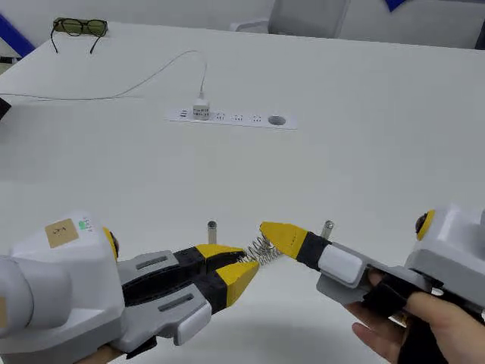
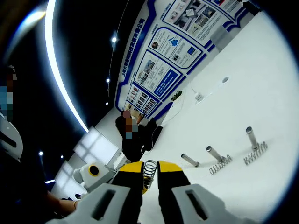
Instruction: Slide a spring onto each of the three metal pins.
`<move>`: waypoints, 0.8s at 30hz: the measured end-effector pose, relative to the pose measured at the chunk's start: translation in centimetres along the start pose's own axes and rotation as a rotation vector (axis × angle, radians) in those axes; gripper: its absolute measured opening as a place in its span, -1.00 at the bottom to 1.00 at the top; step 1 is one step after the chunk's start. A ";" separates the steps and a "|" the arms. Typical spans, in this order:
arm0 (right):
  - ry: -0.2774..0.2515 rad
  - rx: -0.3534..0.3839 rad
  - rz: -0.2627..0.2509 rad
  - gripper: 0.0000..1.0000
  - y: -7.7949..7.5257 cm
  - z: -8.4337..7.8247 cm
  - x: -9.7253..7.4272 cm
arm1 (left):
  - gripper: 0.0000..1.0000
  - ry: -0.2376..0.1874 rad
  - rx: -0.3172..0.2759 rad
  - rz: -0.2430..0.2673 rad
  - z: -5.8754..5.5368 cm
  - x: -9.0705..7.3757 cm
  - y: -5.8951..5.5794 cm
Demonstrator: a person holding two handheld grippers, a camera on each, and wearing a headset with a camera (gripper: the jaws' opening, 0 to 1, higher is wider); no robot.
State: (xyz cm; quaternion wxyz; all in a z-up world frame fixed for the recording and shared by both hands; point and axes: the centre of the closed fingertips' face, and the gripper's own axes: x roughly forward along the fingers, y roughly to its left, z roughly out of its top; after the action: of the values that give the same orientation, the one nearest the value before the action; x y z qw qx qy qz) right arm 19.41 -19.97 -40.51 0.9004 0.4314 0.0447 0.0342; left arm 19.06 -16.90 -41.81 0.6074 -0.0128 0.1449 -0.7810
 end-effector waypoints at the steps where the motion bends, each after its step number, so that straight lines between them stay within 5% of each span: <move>1: -0.001 -0.002 0.005 -0.76 0.1 0.0 0.0 | -0.79 0.001 0.004 0.001 0.0 0.0 0.0; 11: 0.017 -0.117 0.006 -0.77 0.8 0.0 0.1 | -0.77 0.034 0.035 0.018 0.0 0.0 0.2; 15: 0.025 -0.182 -0.004 -0.78 1.1 0.2 0.4 | -0.66 0.097 0.114 0.059 -0.8 -0.2 0.8; 24: 0.048 -0.338 -0.038 -0.78 1.0 0.9 0.7 | -0.40 0.179 0.156 0.094 -2.5 -0.7 1.4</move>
State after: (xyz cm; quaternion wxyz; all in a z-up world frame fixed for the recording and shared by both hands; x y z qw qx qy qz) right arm 20.15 -20.03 -39.22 0.9593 0.2718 0.0681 0.0344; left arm 20.08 -16.02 -44.45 0.6272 0.1110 0.1378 -0.7585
